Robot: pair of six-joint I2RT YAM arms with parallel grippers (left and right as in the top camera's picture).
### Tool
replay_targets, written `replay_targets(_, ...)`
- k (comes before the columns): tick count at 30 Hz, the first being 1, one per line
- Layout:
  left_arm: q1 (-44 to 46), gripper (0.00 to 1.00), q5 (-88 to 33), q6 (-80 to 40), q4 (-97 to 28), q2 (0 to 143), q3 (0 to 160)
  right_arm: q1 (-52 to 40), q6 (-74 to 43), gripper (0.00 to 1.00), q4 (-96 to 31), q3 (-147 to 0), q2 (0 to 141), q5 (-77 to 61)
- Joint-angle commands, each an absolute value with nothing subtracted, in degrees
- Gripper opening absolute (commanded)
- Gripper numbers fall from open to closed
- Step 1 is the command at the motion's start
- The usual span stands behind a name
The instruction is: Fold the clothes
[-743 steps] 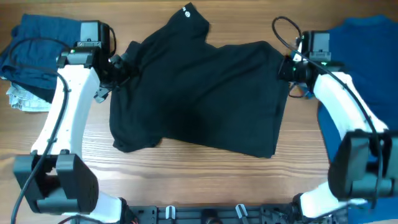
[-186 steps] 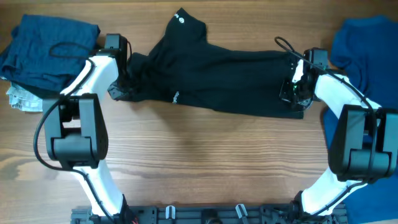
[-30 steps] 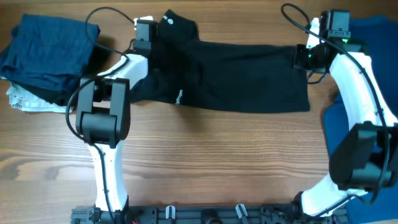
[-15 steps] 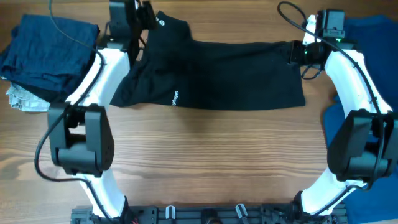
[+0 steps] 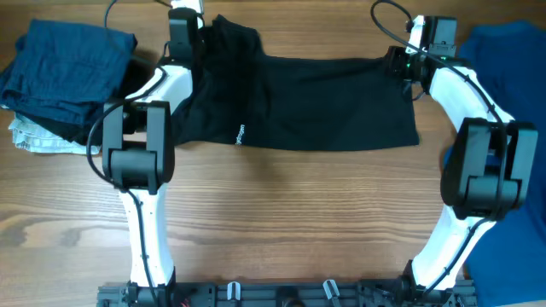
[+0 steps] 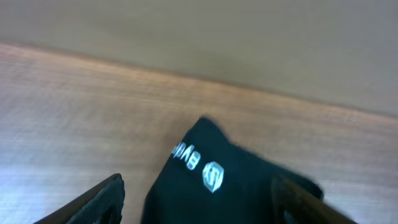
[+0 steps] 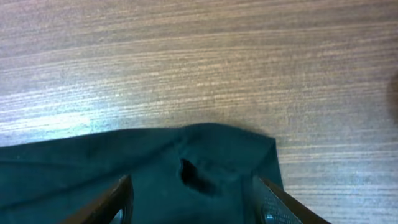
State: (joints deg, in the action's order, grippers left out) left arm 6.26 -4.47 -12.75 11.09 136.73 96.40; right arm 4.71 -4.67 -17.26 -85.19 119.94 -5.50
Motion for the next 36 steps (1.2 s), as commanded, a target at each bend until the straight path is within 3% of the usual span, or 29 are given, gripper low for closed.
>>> replay_targets(1,5.85,0.75,-8.12,-12.84,11.64,139.22,100.31,4.51,-4.47,0.61,-15.25,-85.80,121.56,-4.29)
replay_targets(14,5.82,0.74,-8.10,-12.82,13.13,142.96,100.64,3.92,-4.49,0.60,-12.60,-85.80,128.05,-3.62)
replay_targets(15,5.82,0.66,-8.10,-12.84,13.13,143.02,100.64,3.92,-4.54,0.55,-12.16,-85.80,128.05,-3.66)
replay_targets(17,5.82,0.52,-8.10,-12.84,13.10,143.26,100.64,3.92,-4.69,0.31,-12.01,-85.80,128.05,-3.66)
replay_targets(18,5.82,0.50,-8.10,-12.84,13.08,143.26,100.64,3.92,-4.69,0.27,-12.01,-85.80,128.05,-3.66)
replay_targets(24,5.61,0.41,-8.08,-12.84,13.10,143.44,100.62,3.92,-4.67,0.26,-11.99,-85.80,128.05,-3.64)
replay_targets(25,5.61,0.42,-8.10,-12.84,13.08,143.44,100.62,3.92,-4.69,0.27,-11.97,-85.80,128.05,-3.64)
replay_targets(27,5.63,0.54,-8.12,-12.84,13.02,143.44,100.62,3.92,-4.69,0.29,-11.99,-85.80,128.05,-3.66)
replay_targets(30,5.65,0.55,-8.05,-12.82,10.37,143.48,100.62,3.92,-4.69,0.32,-11.97,-85.80,128.05,-3.66)
replay_targets(32,5.56,0.47,-7.88,-12.56,9.85,144.18,100.62,3.92,-4.78,0.31,-11.99,-85.80,128.05,-3.68)
replay_targets(33,5.54,0.39,-7.88,-12.36,9.76,144.35,100.62,3.92,-5.17,0.23,-11.99,-85.80,128.05,-3.68)
replay_targets(34,5.50,0.25,-7.88,-12.38,9.65,144.42,100.62,3.92,-5.15,0.07,-11.92,-85.80,128.05,-3.68)
replay_targets(36,5.28,0.06,-7.92,-12.38,10.09,144.40,100.64,3.92,-5.45,0.04,-11.18,-85.80,128.05,-3.68)
